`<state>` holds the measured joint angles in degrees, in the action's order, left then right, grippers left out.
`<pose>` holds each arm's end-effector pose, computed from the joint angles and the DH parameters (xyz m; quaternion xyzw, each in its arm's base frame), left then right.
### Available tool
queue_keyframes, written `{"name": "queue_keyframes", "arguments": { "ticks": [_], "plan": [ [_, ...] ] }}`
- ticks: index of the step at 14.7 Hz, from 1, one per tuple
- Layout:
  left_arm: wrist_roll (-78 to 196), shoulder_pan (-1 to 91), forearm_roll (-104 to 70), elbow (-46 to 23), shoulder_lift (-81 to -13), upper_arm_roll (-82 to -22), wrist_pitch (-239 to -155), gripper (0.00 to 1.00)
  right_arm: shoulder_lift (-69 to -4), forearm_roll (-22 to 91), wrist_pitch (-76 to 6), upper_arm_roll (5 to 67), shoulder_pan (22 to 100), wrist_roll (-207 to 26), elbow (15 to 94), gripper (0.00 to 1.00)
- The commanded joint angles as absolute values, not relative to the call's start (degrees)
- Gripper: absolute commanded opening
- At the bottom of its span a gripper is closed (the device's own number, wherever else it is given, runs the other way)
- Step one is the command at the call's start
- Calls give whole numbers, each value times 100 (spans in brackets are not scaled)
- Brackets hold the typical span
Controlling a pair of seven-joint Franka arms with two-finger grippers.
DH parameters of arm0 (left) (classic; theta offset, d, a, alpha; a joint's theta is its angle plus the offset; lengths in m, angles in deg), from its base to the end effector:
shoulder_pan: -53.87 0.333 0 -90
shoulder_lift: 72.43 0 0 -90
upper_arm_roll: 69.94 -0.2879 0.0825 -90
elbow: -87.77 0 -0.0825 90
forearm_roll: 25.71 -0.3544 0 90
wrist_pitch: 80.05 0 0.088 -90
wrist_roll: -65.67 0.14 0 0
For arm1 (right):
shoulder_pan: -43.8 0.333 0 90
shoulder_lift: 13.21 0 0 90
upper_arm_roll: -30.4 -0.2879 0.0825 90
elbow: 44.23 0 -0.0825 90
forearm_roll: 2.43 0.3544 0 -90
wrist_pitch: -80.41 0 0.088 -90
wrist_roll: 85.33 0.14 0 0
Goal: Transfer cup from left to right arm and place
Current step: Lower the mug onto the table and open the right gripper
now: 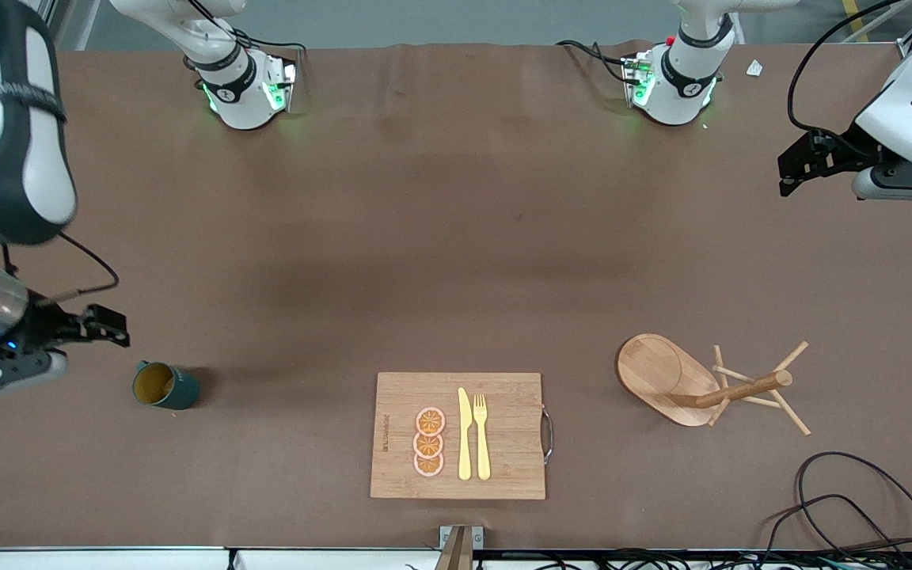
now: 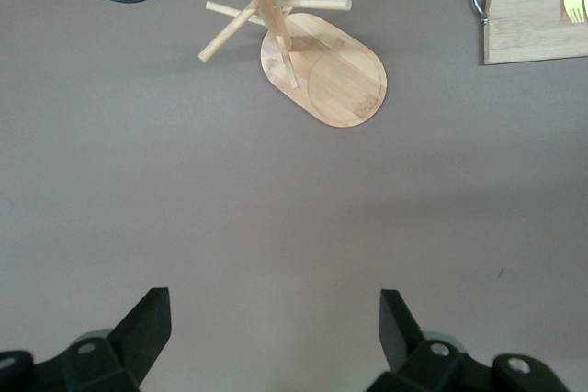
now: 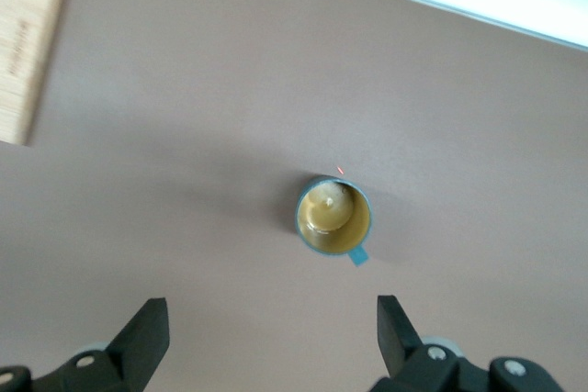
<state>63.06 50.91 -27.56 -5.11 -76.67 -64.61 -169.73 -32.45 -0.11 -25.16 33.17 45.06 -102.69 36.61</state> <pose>0.4991 -0.0697 0.5787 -0.9986 0.0492 -0.0107 0.0186 0.6371 -0.0084 0.4661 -0.9896 -0.1350 -0.0494 0.0038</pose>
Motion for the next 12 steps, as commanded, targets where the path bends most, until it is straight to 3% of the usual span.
{"name": "queue_keyframes", "arguments": {
  "ticks": [1,7,12],
  "plan": [
    [6373,5115,-2641,-513,-7736,-6467,-16979,100,-2501,-67,-2375,3295,4468,-9583,3971,100],
    [6426,5141,-2641,-505,-7797,-6484,-16935,100,-1340,-102,-1812,3268,4503,-8568,4155,100],
    [6452,5351,-2642,-329,-7797,-6537,-16899,100,-645,-120,-1750,3277,4485,-8253,5181,100]
  ]
}}
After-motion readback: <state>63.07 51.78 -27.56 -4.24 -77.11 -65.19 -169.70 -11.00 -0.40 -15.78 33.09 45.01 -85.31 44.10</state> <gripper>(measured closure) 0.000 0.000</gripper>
